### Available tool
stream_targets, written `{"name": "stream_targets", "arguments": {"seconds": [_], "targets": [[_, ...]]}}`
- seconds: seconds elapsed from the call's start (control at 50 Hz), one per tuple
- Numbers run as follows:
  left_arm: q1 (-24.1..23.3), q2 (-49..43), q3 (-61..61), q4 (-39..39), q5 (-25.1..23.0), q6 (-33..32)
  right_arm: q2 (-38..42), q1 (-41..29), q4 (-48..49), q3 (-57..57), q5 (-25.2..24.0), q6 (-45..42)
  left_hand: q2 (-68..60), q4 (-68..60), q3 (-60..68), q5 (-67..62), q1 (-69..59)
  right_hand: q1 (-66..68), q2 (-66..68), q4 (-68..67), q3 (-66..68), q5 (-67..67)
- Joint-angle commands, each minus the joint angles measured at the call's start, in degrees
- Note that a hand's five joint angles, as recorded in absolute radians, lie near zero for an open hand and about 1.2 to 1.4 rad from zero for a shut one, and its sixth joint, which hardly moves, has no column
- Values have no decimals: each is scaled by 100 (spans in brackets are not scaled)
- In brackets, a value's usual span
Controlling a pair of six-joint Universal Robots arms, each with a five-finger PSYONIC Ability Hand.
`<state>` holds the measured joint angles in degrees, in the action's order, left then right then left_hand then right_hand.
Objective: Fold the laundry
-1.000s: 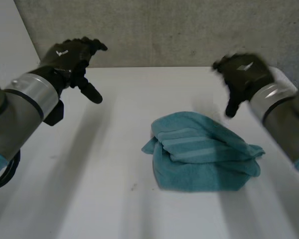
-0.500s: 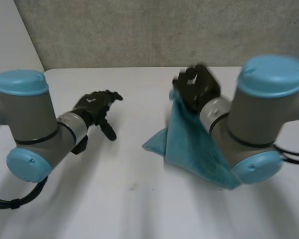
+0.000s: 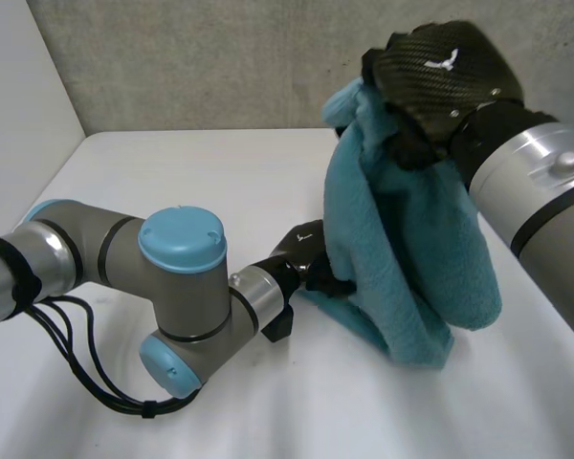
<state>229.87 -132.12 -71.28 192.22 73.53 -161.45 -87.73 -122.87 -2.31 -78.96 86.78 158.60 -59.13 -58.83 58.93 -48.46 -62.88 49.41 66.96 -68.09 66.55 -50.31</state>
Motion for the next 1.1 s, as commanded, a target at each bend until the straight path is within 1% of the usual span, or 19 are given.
{"name": "stream_targets", "arguments": {"seconds": [0.02, 0.06, 0.16, 0.2, 0.28, 0.38, 0.46, 0.5, 0.54, 0.56, 0.6, 0.62, 0.66, 0.7, 0.74, 0.9, 0.98, 1.04, 1.1], "targets": [[870, 779, 509, 182, 1447, -131, 72, 325, 1055, 214, 322, 13, -2087, -2117, 2107, -2154, -1712, 3059, 1304, -1191, 1345, -1969], [1050, 1082, 518, 385, 1585, -193, 81, 334, 1240, 214, 331, 22, -2087, -2117, 2107, -2154, -1712, 3059, 1304, -1191, 1345, -1969], [1183, 1874, 360, 764, 1489, -440, 230, 316, 2872, -75, 226, -13, -2087, -2117, 2107, -2154, -1712, 3059, 1304, -1191, 1345, -1969], [1226, 2443, -42, 826, 1436, -737, 274, 334, 2938, -155, 155, -39, -2087, -2117, 2107, -2154, -1712, 3059, 1304, -1191, 1345, -1969], [1156, 2876, -712, 843, 1436, -1099, 344, 378, 2263, -409, -169, -57, -2087, -2117, 2107, -2154, -1712, 3059, 1304, -1191, 1345, -1969], [1112, 3105, -1907, 747, 1445, -1749, 458, 764, 597, -866, -627, -433, -2087, -2117, 2107, -2154, -1712, 3059, 1304, -1191, 1345, -1969], [629, 2894, -3015, 518, 1498, -2611, 722, 931, -645, -1113, -645, -1075, -2087, -2117, 2107, -2154, -1712, 3059, 1304, -1191, 1345, -1969], [558, 2815, -3103, 465, 1506, -2725, 801, 1001, -1329, -1253, -628, -1487, -2005, -2035, 2025, -2072, -1630, 1930, 175, -62, 216, -840], [453, 2579, -3295, 116, 1576, -3014, 802, 1081, -1674, -1315, -601, -1700, -733, -762, 752, -799, -357, 984, -771, 884, -730, 106], [453, 2577, -3296, 114, 1577, -3015, 793, 1168, -1885, -1324, -584, -1805, -727, -757, 746, -793, -351, -153, -1909, 2021, -1867, 1243], [471, 2472, -3331, -306, 1690, -3033, 775, 1222, -1870, -1280, -566, -1780, 861, 831, -842, 795, 1237, -1303, -3058, 3171, -3017, 2393], [471, 2472, -3331, -308, 1691, -3033, 775, 1230, -1817, -1263, -566, -1754, 871, 841, -852, 805, 1247, -1691, -3447, 3559, -3406, 2781], [471, 2498, -3323, -693, 1735, -3024, 767, 1257, -1625, -1236, -566, -1675, 2345, 2315, -2326, 2279, 2721, -2465, -4220, 4332, -4179, 3555], [462, 2498, -3314, -774, 1726, -3024, 723, 1257, -1432, -1193, -548, -1570, 2671, 2641, -2652, 2605, 3047, -2935, -4691, 4803, -4650, 4025], [436, 2612, -3261, -958, 1709, -3024, 530, 1266, -1132, -1113, -531, -1315, 3961, 3931, -3942, 3895, 4337, -3443, -5198, 5310, -5157, 4533], [558, 3351, -2883, -967, 1647, -3077, -50, 1248, -613, -1087, -601, -542, 4286, 4256, -4266, 4219, 4661, -3445, -5200, 5312, -5159, 4535], [917, 3360, -2489, -993, 1577, -3103, -226, 1187, -586, -1069, -636, -295, 4286, 4256, -4266, 4219, 4661, -3411, -5167, 5279, -5126, 4501], [1165, 3272, -2215, -1055, 1339, -3112, -227, 1134, -639, -982, -680, -268, 4235, 4205, -4216, 4169, 4611, -3361, -5116, 5228, -5075, 4451], [1507, 2755, -1777, -1353, 673, -3112, -191, 1090, -709, -929, -733, -303, 4151, 4121, -4132, 4085, 4527, -3344, -5099, 5211, -5058, 4434]]}}
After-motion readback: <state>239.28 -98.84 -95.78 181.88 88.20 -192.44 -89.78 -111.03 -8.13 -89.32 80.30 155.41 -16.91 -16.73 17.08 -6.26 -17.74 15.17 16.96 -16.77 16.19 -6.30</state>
